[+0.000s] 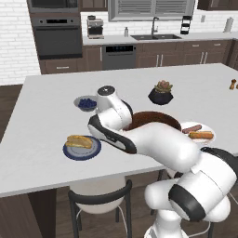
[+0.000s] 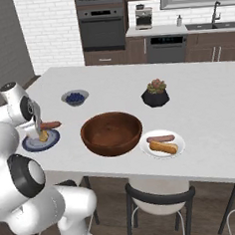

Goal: Place one bun and one sausage from the bowl on each plate.

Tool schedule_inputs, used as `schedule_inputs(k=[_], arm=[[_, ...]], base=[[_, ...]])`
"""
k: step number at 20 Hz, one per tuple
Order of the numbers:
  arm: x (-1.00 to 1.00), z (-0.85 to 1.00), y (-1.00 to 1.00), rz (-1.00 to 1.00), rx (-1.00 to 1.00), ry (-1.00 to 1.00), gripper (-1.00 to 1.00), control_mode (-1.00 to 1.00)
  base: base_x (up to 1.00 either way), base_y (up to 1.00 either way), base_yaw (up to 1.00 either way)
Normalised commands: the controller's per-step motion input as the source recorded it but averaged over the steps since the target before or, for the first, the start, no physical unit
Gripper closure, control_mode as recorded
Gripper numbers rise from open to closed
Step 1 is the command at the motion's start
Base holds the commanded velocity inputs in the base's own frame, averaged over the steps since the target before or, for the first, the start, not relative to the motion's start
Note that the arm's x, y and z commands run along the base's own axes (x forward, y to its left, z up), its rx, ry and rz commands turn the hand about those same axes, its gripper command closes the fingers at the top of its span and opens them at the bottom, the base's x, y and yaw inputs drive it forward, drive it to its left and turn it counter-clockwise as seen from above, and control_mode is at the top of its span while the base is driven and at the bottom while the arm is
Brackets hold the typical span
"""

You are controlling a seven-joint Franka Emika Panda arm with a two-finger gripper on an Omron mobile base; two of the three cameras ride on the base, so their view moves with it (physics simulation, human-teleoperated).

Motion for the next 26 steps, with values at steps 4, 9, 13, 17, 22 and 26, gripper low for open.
schedule_inputs(k=[4,9,13,17,22,26], arm=[[-0.13,-0.21,1.0,0.0,0.0,0.0,1.0,-1.0],[0.24,-0.3,1.0,-0.06,0.04,0.01,1.0,-1.0],[0.49,-0.27,0.82,-0.11,0.0,0.03,1.0,-1.0],[0.28,-0.4,0.27,-0.23,0.06,0.0,1.0,-1.0],[0.0,-0.22,-0.1,-0.09,0.18,0.0,1.0,-1.0],[0.08,-0.48,-0.13,-0.1,0.07,0.0,1.0,-1.0]], base=[[0.0,0.0,0.0],[0.0,0.0,0.0],[0.0,0.0,0.0],[0.0,0.0,0.0],[0.0,0.0,0.0],[0.0,0.0,0.0]])
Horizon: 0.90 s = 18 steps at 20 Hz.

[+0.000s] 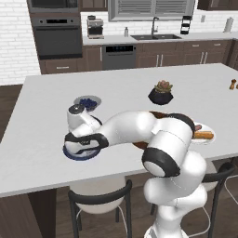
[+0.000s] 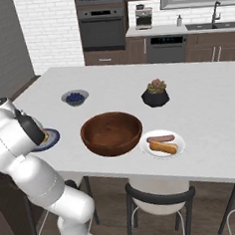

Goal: Place one bun and one sausage from the bowl on each plate.

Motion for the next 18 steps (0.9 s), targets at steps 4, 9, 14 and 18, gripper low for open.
schedule_inputs(k=[4,9,14,18], arm=[[-0.01,-0.5,-0.04,-0.12,0.0,0.02,1.0,-1.0],[0.54,-0.14,0.2,-0.04,0.0,-0.01,-1.0,-1.0],[0.51,-0.13,0.12,-0.02,0.0,-0.02,-1.0,-1.0],[0.1,0.04,0.58,-0.03,0.0,0.0,-1.0,-1.0]], base=[[0.0,0.0,0.0],[0.0,0.0,0.0],[0.0,0.0,0.0],[0.0,0.0,0.0]])
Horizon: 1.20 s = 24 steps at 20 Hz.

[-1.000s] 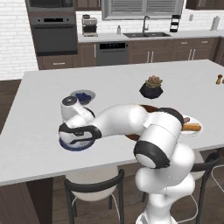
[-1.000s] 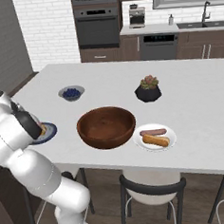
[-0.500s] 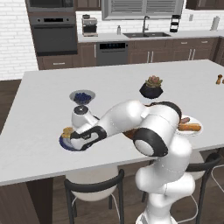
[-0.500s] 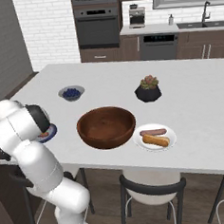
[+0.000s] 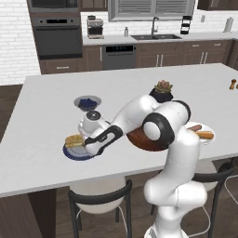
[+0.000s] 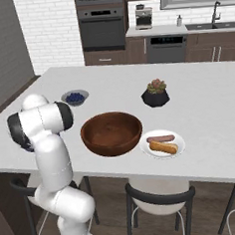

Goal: Place one bun and one sausage from the bowl on each plate.

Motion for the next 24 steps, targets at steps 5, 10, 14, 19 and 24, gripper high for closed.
schedule_inputs(k=[5,10,14,19,24], arm=[[-0.34,0.91,0.13,-0.07,0.0,-0.05,-1.0,-1.0],[-0.84,1.0,-0.8,-0.13,0.1,-0.19,-1.0,-1.0],[-0.93,1.0,-1.0,-0.12,0.2,-0.24,-1.0,-1.0],[-0.79,1.0,-1.0,-0.1,0.31,-0.27,-1.0,-1.0],[-0.65,1.0,-1.0,-0.07,0.39,-0.29,-1.0,-1.0]], base=[[0.0,0.0,0.0],[0.0,0.0,0.0],[0.0,0.0,0.0],[0.0,0.0,0.0],[0.0,0.0,0.0]])
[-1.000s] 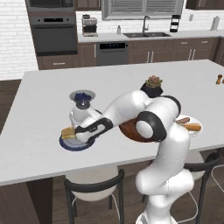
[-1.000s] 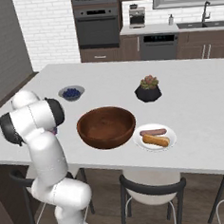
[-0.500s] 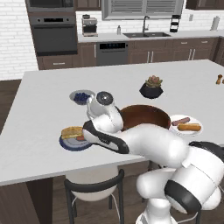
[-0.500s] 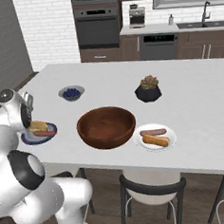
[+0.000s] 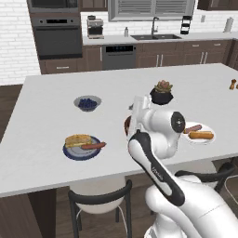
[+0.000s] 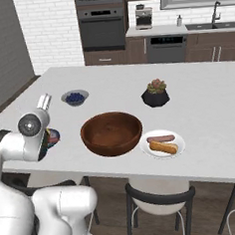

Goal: Place one bun and one sausage from the bowl on each plate.

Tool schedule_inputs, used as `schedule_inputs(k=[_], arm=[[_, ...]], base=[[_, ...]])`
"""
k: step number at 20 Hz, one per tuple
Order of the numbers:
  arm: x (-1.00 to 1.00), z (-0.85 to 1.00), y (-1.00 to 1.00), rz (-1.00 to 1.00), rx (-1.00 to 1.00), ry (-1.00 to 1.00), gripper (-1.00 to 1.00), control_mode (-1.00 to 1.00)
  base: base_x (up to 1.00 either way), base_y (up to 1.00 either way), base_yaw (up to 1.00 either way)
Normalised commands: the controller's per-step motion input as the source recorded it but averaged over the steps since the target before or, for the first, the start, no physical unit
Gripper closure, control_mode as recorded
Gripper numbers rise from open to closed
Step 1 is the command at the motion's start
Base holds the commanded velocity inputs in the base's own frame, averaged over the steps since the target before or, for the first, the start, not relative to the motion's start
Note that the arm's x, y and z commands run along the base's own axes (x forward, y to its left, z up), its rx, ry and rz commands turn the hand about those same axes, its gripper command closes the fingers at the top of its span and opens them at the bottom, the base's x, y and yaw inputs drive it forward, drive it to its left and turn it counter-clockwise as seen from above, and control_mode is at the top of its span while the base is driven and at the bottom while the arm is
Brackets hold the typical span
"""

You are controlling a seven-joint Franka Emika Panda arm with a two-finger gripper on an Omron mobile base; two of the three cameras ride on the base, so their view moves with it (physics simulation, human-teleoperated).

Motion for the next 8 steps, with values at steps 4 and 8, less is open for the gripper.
schedule_inputs(k=[4,8], arm=[[-0.57,1.0,-0.95,-0.08,0.42,-0.35,-1.0,-1.0],[-0.03,-0.01,0.01,0.0,-0.01,-0.02,-1.0,-1.0]], base=[[0.0,0.0,0.0],[0.0,0.0,0.0]])
